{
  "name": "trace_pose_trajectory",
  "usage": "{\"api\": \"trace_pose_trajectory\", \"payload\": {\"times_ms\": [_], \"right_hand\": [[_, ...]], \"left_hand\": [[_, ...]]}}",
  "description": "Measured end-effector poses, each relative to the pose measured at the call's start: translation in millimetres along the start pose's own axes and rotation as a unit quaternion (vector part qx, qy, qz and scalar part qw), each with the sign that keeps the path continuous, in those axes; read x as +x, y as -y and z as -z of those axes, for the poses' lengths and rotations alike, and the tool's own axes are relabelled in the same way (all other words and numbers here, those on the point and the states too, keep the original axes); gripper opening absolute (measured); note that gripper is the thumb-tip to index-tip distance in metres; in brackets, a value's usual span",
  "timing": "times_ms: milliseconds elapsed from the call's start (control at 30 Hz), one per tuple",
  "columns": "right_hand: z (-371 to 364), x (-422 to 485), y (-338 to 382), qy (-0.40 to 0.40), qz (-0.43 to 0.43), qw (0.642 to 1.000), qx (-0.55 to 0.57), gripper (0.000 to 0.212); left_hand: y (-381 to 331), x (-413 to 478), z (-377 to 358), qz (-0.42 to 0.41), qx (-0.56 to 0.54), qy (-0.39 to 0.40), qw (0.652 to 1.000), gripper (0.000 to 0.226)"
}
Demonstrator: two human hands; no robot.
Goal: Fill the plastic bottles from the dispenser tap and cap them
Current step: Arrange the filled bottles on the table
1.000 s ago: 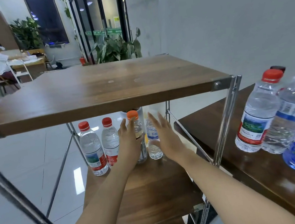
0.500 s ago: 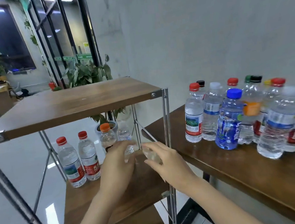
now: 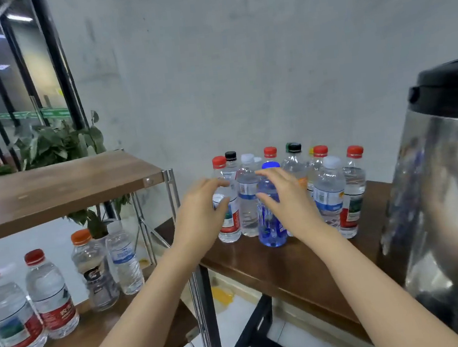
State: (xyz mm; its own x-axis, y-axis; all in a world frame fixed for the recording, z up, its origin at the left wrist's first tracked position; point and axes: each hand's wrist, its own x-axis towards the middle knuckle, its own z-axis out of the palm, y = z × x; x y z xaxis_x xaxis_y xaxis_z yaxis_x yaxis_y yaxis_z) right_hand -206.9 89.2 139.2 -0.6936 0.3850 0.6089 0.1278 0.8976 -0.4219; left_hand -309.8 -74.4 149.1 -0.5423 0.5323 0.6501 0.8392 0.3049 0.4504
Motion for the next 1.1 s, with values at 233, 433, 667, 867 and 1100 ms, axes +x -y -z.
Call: {"api": "trace_pose_trajectory", "payload": {"times_ms": [233,433,667,867,1100], "right_hand": [[0,41,-25,0.002,-0.045,0.981,-0.186,0.070],[-12,54,-36,0.016,-0.039,0.968,-0.247,0.078],[-24,50,-50,0.019,-0.044,0.976,-0.214,0.076],[-32,45,-52,-0.008,-0.041,0.985,-0.167,0.073],[-40,29,-49,-0.022,-0.029,0.998,-0.057,0.080]], "left_hand": [[14,71,-52,-0.002,0.078,0.022,0.997,0.057],[27,96,-75,0.048,0.115,0.022,0.992,0.074],[35,93,-87,0.072,0.020,-0.006,0.997,0.072],[43,84,-89,0.066,-0.040,-0.035,0.996,0.071],[44,56,-98,0.048,-0.100,-0.039,0.993,0.087]]}}
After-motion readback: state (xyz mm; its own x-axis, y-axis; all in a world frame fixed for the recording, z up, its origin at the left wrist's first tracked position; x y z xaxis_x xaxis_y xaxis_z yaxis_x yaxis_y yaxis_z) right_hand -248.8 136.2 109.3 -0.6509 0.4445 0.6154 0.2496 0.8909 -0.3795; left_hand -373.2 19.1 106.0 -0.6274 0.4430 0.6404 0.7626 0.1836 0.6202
